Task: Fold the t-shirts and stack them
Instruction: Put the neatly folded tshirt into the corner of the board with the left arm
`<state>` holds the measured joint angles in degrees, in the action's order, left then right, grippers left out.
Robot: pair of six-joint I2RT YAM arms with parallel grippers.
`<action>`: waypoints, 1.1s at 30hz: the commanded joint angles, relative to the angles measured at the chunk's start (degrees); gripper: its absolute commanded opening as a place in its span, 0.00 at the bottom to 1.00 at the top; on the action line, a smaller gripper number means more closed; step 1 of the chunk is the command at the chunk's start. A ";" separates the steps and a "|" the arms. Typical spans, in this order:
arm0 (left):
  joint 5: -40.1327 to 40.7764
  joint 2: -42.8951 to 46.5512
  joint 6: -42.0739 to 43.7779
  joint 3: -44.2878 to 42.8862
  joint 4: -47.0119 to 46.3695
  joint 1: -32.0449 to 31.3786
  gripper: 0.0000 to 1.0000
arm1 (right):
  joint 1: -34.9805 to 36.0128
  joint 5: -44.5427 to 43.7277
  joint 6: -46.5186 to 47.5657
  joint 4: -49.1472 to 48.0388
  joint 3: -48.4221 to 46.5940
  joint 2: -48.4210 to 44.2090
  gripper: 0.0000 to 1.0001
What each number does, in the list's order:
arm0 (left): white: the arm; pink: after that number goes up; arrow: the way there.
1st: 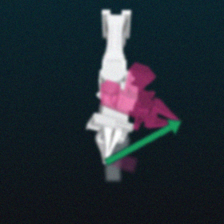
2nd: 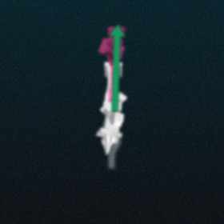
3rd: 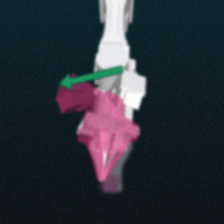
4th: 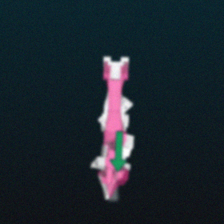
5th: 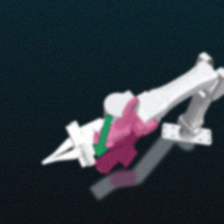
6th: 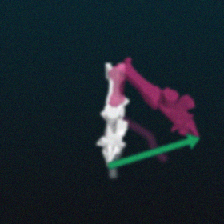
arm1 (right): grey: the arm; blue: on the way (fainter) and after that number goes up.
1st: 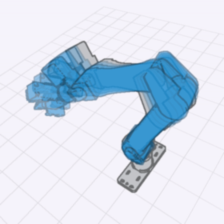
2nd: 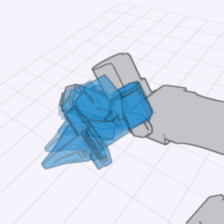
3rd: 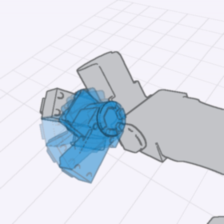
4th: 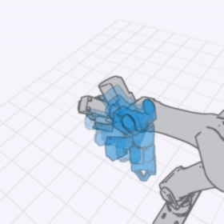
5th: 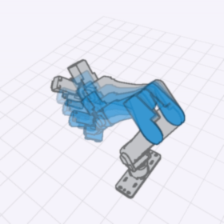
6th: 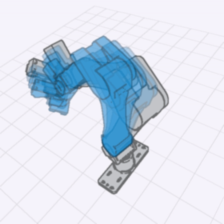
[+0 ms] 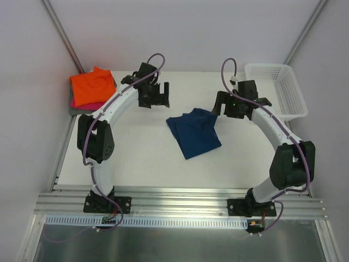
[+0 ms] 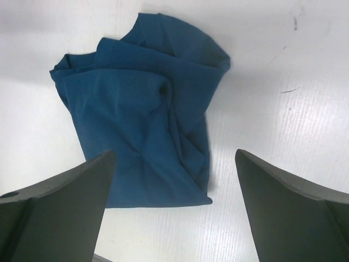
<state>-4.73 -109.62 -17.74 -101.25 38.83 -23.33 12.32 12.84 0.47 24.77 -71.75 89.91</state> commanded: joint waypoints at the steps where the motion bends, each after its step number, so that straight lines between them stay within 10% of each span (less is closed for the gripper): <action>1: -17.03 -1.73 -10.72 3.94 0.73 1.71 0.99 | -1.59 0.26 -0.30 1.49 -1.03 -4.21 0.97; 12: -32.96 -6.29 -21.72 13.98 -5.17 2.76 0.96 | -3.44 -1.06 1.38 3.97 0.82 -4.22 0.97; 33: -37.10 -24.75 -26.73 2.03 -10.08 -0.83 0.95 | -3.44 -2.29 3.31 4.58 -0.06 -3.34 0.97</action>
<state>-42.76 -130.45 -44.34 -97.45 30.74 -21.76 9.17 11.11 2.70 28.71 -71.46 87.66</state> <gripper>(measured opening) 0.953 0.968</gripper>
